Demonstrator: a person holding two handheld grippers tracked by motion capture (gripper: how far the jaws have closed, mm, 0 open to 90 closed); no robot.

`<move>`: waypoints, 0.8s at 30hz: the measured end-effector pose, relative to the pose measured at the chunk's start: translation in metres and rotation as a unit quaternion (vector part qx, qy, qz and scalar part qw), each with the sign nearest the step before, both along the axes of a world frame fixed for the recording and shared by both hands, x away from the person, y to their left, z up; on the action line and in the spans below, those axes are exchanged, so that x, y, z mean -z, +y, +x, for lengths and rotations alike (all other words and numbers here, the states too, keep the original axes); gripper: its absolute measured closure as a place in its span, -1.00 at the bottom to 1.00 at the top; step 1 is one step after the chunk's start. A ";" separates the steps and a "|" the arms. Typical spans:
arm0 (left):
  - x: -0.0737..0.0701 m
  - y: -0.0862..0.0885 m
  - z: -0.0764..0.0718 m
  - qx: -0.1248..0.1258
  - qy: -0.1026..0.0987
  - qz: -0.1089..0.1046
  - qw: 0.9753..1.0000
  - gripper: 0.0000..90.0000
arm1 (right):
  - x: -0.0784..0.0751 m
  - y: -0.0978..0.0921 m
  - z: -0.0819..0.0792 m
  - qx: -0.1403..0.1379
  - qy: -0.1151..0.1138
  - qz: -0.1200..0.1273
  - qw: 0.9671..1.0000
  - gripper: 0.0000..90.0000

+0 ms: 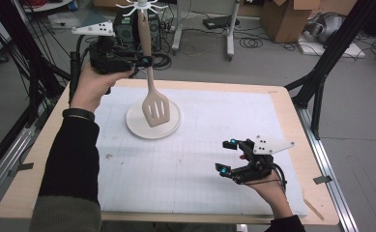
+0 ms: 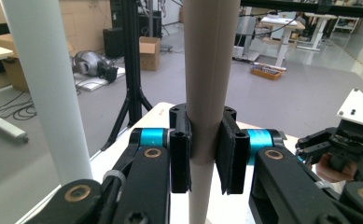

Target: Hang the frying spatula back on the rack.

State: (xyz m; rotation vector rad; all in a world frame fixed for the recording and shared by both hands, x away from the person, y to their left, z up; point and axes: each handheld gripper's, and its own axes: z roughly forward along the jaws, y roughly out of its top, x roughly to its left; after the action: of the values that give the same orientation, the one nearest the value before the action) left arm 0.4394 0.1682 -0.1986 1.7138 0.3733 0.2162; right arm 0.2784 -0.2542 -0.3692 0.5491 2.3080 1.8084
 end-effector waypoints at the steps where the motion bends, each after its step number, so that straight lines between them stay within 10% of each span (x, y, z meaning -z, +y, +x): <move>1: 0.000 0.000 0.000 0.000 0.000 0.000 1.000 0.71 | 0.000 0.001 0.000 0.000 -0.001 0.000 1.000 -0.56; 24: 0.009 -0.005 0.018 -0.050 0.007 -0.020 0.999 0.70 | 0.003 0.005 0.000 -0.007 -0.001 -0.008 1.000 -0.55</move>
State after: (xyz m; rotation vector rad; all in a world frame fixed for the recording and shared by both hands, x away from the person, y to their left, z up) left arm 0.4575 0.1629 -0.2076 1.6603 0.4716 0.2676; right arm 0.2784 -0.2489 -0.3723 0.5292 2.3296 1.7936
